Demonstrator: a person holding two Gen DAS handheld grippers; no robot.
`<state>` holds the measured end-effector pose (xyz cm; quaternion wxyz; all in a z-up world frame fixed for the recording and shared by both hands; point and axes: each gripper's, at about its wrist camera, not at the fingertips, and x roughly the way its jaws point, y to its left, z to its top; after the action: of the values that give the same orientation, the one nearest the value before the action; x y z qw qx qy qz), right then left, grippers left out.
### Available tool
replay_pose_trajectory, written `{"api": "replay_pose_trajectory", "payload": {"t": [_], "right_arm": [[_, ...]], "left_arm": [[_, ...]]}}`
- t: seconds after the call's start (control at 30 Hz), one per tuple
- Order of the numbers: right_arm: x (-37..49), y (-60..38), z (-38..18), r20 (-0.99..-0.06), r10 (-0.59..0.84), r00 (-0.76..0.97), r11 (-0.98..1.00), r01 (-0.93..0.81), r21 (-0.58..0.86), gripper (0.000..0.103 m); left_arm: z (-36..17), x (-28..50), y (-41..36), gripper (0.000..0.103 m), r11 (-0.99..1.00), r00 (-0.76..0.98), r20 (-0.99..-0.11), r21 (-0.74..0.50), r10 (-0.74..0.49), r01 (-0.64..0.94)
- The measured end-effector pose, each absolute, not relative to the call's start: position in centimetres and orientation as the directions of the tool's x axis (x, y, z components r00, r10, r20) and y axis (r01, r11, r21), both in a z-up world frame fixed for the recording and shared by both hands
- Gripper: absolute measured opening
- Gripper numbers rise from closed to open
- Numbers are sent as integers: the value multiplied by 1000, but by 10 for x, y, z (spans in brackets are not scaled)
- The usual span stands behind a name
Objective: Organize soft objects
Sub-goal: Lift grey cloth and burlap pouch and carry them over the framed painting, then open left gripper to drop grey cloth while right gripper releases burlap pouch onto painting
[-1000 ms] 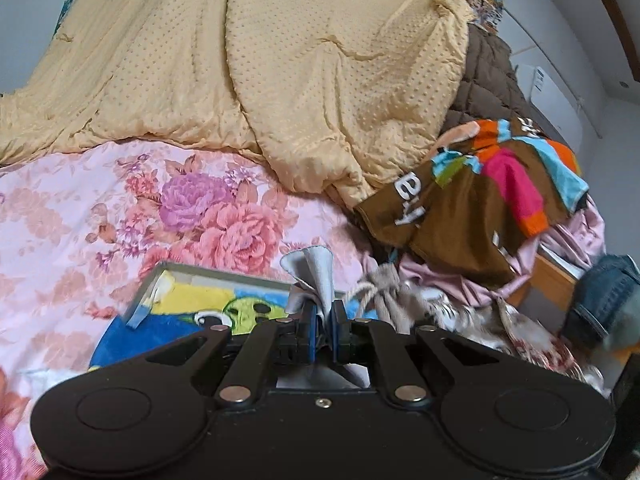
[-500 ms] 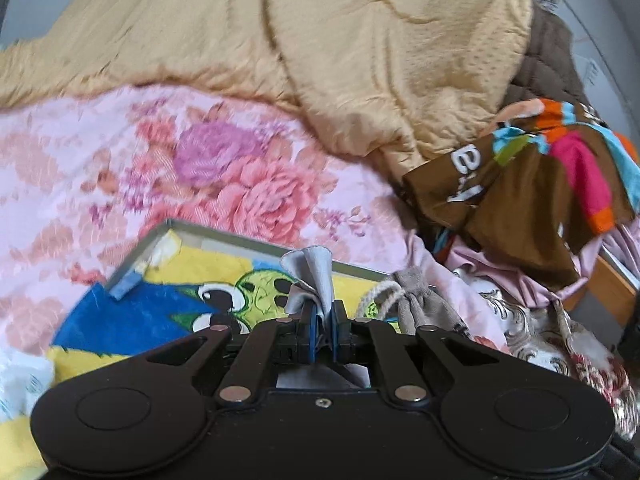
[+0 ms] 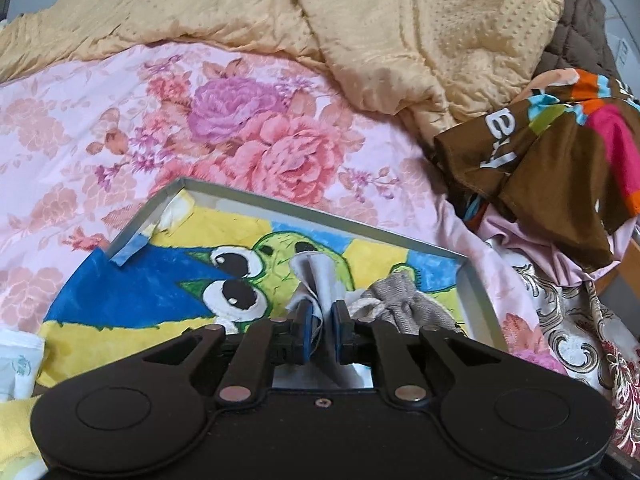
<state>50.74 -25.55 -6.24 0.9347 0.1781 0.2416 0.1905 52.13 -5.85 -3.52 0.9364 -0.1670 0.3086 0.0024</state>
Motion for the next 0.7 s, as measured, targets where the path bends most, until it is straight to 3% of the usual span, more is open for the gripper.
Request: {"api": "replay_pose_trajectory", "payload": {"t": [0.27,0.5,0.7], "right_arm": [[506,-255,-62,-390,430,814,872,-264,411,23],[498,-259,-53,-384,401,832,886,-245,394,41],[478,-267,-36,-365,373,853,895,-226,385,55]], "left_arm": [[-33,516,-49,22,939,807,-584,-320,-89,-127],[-27,500,-45,52,940,821,-565,-316,-77,-129],[-10,472,-45,70,934,848,-526,-334,-74,-125]]}}
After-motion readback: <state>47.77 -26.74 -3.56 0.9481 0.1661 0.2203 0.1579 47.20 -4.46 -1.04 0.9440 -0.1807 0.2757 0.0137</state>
